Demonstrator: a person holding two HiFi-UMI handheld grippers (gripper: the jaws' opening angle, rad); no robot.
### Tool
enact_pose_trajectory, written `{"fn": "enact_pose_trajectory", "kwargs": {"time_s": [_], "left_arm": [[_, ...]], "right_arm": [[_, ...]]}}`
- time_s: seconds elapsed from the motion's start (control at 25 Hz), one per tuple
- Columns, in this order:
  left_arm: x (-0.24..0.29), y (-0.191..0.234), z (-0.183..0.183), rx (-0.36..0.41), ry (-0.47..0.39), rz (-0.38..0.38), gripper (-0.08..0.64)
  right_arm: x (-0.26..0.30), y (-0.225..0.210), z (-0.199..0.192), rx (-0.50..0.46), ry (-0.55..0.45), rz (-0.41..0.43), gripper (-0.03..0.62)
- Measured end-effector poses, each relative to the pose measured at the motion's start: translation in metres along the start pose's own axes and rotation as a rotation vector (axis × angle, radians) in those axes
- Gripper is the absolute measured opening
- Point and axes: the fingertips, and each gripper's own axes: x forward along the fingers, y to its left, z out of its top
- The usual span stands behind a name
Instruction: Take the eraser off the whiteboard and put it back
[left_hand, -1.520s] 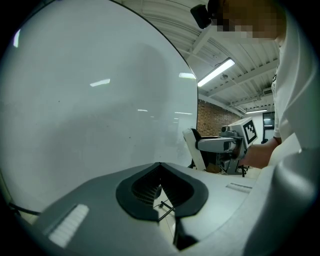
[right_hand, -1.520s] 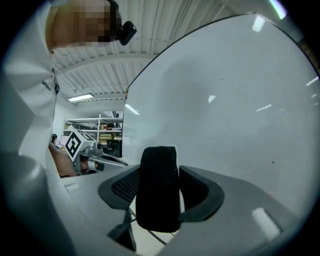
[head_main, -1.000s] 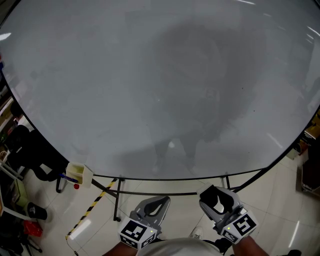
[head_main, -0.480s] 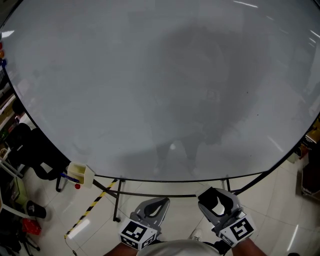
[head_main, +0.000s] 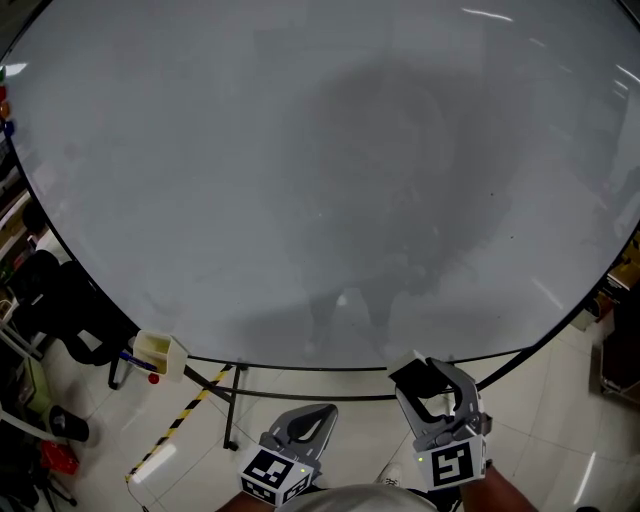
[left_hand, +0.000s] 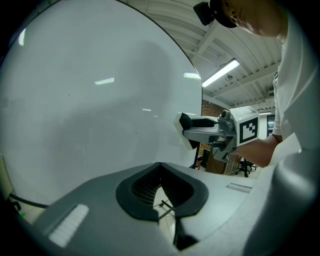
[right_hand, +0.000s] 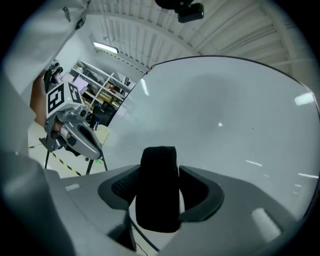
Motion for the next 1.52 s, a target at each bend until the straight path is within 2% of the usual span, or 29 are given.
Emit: {"fn": "enact_pose_trajectory", "kwargs": {"time_s": [0.16, 0.32, 0.68, 1.52], "left_arm": [[-0.001, -0.003, 0.001, -0.01, -0.004, -0.003, 0.017], [0.0, -0.008, -0.001, -0.011, -0.005, -0.015, 0.017], [-0.01, 0.0, -0.005, -0.022, -0.003, 0.004, 0.017], [-0.016, 0.002, -0.007, -0.021, 0.001, 0.004, 0.017]], "right_arm": [[0.012, -0.008, 0.015, -0.049, -0.016, -0.047, 0.232], [0.024, -0.014, 0.028, -0.057, -0.058, -0.101, 0.232], [0.04, -0.02, 0.043, -0.076, -0.065, -0.107, 0.232], [0.069, -0.062, 0.097, -0.106, -0.147, -0.216, 0.233]]}}
